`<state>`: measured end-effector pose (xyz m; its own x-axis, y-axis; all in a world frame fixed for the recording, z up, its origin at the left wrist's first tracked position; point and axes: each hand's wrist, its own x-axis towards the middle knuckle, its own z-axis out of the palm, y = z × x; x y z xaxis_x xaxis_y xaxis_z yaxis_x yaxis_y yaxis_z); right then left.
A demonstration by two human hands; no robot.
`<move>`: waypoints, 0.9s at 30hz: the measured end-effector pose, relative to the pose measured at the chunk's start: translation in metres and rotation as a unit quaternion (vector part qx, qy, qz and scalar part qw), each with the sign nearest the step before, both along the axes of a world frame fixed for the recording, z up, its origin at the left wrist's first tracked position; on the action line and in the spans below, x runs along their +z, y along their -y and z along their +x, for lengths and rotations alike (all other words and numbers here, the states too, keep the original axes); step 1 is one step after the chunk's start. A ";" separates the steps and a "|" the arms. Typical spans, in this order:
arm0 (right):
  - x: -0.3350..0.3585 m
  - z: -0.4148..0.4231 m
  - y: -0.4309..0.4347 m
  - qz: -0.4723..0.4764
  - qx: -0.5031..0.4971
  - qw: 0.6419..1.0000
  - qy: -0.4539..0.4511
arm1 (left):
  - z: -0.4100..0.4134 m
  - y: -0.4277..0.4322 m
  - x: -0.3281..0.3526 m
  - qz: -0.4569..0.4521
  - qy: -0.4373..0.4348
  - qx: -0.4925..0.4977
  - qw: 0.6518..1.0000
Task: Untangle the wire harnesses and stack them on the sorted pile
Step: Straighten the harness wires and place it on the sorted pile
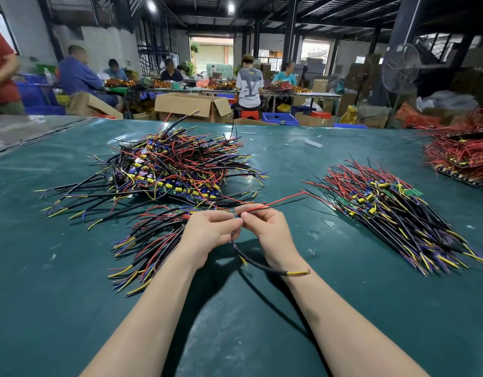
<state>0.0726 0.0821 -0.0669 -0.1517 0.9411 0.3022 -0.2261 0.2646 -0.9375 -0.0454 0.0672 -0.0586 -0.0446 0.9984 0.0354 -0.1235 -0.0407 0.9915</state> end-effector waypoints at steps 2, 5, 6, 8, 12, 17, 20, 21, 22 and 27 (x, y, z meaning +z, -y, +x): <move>0.000 0.001 0.000 -0.006 -0.007 1.000 0.004 | 0.001 0.002 0.000 -0.003 -0.038 -0.013 0.999; 0.002 -0.001 -0.001 -0.038 -0.024 0.998 -0.032 | 0.000 0.005 0.000 0.010 -0.042 -0.025 0.999; 0.003 -0.002 -0.002 -0.058 -0.033 0.996 -0.054 | 0.001 0.006 0.000 0.017 -0.042 -0.030 0.999; 0.003 -0.003 -0.002 -0.106 -0.043 0.989 -0.097 | 0.004 0.007 -0.001 0.021 -0.042 -0.035 0.998; 0.002 0.000 -0.003 -0.113 -0.059 0.991 -0.049 | 0.004 0.008 0.000 -0.014 -0.037 -0.028 0.999; 0.000 0.001 -0.002 -0.084 -0.001 0.996 0.016 | 0.006 0.006 0.003 -0.064 -0.057 -0.013 0.996; -0.001 0.000 -0.001 -0.091 0.015 0.996 0.008 | 0.005 0.006 0.004 -0.067 -0.067 -0.006 0.996; -0.001 -0.001 -0.001 -0.091 0.018 0.996 0.008 | 0.004 0.007 0.004 -0.062 -0.071 -0.005 0.996; 0.000 -0.001 0.000 -0.091 0.019 0.996 0.009 | 0.002 0.007 0.004 -0.057 -0.077 -0.008 0.995; 0.001 -0.001 0.000 -0.097 -0.009 0.994 0.046 | 0.003 0.007 0.002 -0.072 -0.110 -0.010 0.991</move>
<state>0.0712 0.0817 -0.0658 -0.1538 0.9831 0.0997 -0.1338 0.0793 -0.9878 -0.0428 0.0598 -0.0564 -0.0313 0.9944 -0.1010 0.0980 0.1036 0.9898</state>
